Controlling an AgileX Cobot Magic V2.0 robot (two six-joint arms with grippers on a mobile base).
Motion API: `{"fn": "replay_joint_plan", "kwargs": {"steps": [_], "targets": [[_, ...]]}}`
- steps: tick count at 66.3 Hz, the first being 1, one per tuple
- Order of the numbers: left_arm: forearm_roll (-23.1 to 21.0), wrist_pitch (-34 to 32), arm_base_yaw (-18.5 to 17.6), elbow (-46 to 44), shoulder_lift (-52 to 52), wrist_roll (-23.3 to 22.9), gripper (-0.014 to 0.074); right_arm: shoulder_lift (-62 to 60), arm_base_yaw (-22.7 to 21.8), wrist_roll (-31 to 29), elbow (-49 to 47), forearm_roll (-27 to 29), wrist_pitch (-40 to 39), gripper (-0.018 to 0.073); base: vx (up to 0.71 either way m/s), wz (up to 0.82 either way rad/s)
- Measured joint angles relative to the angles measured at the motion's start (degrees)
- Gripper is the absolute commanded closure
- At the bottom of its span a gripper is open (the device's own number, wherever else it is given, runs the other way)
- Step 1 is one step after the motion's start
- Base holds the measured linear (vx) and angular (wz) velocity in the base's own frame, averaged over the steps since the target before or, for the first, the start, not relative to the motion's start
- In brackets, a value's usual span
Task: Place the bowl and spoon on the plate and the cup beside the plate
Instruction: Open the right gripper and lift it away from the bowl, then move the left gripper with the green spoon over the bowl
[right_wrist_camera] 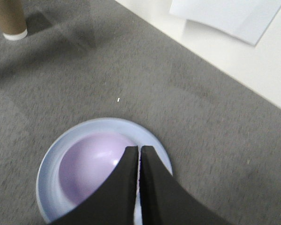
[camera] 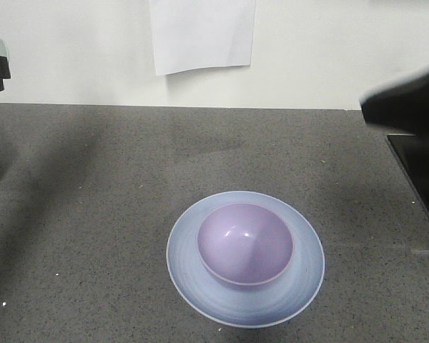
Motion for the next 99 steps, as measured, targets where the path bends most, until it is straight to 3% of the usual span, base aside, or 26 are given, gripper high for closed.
{"fn": "replay_joint_plan", "kwargs": {"steps": [6, 20, 26, 36, 45, 59, 67, 83, 99], "targets": [[-5.53, 0.40, 0.00, 0.00, 0.00, 4.64, 0.0602, -6.29, 0.00, 0.00, 8.25, -0.17, -1.15, 0.0564, 0.00, 0.00], [-26.40, 2.71, -2.86, 0.00, 0.35, 23.62, 0.0604, -18.25, 0.00, 0.99, 23.76, -1.03, -6.30, 0.0564, 0.00, 0.00], [-29.60, 4.85, -5.85, -1.38, 1.93, 26.87, 0.0604, -21.97, 0.00, 1.32, 28.58, -1.55, -9.06, 0.0564, 0.00, 0.00], [-28.47, 9.89, -11.20, -6.91, 7.28, 27.54, 0.0604, -24.93, 0.00, 2.28, 33.06, -1.93, -11.25, 0.0564, 0.00, 0.00], [-24.06, 14.19, -16.67, -11.52, 13.13, 25.44, 0.0604, -25.16, 0.00, 3.46, 34.91, -3.63, -11.88, 0.0564, 0.00, 0.00], [-17.20, 17.56, -25.14, -12.62, 20.65, 23.52, 0.0604, -25.16, 0.00, 7.42, 35.10, -7.86, -12.54, 0.0564, 0.00, 0.00], [-16.42, 17.94, -28.93, -12.62, 24.18, 23.44, 0.0604, -25.16, 0.00, 8.59, 35.10, -8.82, -12.60, 0.0564, 0.00, 0.00], [-15.70, 19.88, -32.68, -12.62, 29.93, 22.35, 0.0604, -25.16, 0.00, 8.82, 35.10, -9.06, -12.81, 0.0564, 0.00, 0.00], [-14.24, 21.13, -33.04, -12.62, 31.49, 20.96, 0.0602, -25.16, 0.00, 8.94, 35.10, -9.11, -12.81, 0.0564, 0.00, 0.00]]}}
